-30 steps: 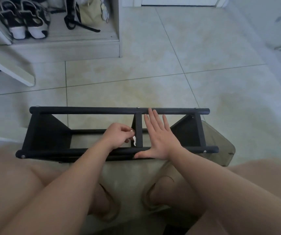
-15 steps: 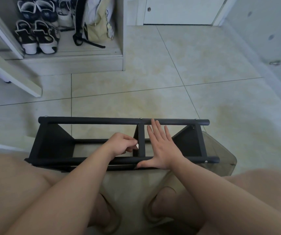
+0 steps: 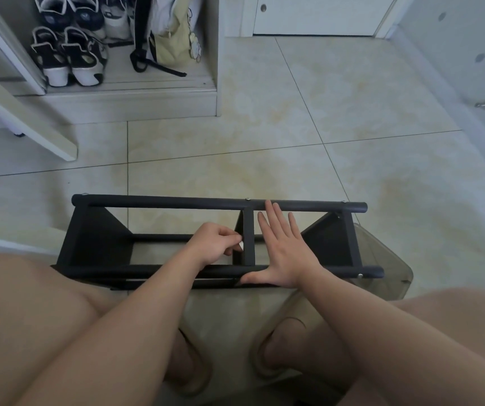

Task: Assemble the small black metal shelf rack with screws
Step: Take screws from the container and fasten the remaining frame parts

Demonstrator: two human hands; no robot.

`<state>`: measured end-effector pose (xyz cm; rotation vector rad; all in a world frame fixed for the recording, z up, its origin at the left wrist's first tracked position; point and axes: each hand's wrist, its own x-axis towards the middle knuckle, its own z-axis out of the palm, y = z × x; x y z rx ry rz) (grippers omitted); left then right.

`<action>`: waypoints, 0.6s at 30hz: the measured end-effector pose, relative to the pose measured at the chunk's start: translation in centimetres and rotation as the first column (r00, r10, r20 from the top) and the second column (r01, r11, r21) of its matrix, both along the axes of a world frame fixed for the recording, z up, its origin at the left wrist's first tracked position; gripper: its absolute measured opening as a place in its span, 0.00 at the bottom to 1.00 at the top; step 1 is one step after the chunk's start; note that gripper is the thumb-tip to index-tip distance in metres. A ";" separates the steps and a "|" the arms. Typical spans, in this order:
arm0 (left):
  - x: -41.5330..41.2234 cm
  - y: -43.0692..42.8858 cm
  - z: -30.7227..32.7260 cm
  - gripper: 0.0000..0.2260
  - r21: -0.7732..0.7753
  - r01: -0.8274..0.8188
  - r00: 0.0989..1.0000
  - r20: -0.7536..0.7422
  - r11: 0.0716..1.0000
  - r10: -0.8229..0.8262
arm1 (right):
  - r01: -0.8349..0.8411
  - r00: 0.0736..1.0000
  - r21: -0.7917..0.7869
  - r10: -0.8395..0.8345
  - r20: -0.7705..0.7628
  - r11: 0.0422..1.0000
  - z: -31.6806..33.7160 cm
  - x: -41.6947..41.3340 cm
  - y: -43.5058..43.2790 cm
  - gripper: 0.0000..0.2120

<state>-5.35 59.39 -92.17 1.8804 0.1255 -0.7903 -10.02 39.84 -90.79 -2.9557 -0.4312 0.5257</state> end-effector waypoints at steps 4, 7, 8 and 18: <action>-0.1 -0.1 0.2 0.06 0.014 0.018 1.000 0.007 1.000 -0.019 | 0.001 1.000 0.002 -0.001 -0.007 1.000 0.2 0.0 0.0 0.68; -0.1 -0.2 0.3 0.06 0.009 0.021 1.000 0.009 1.000 -0.021 | -0.003 1.000 -0.011 0.003 -0.008 1.000 0.2 0.0 0.1 0.68; -0.1 -0.2 0.2 0.06 0.009 0.023 1.000 0.007 1.000 -0.023 | -0.003 1.000 -0.018 0.002 -0.009 1.000 0.2 -0.1 0.1 0.68; 0.1 0.0 0.1 0.05 -0.007 0.028 0.998 -0.053 1.000 -0.028 | 0.066 0.996 -0.009 -0.067 -0.051 0.998 0.1 0.2 0.0 0.73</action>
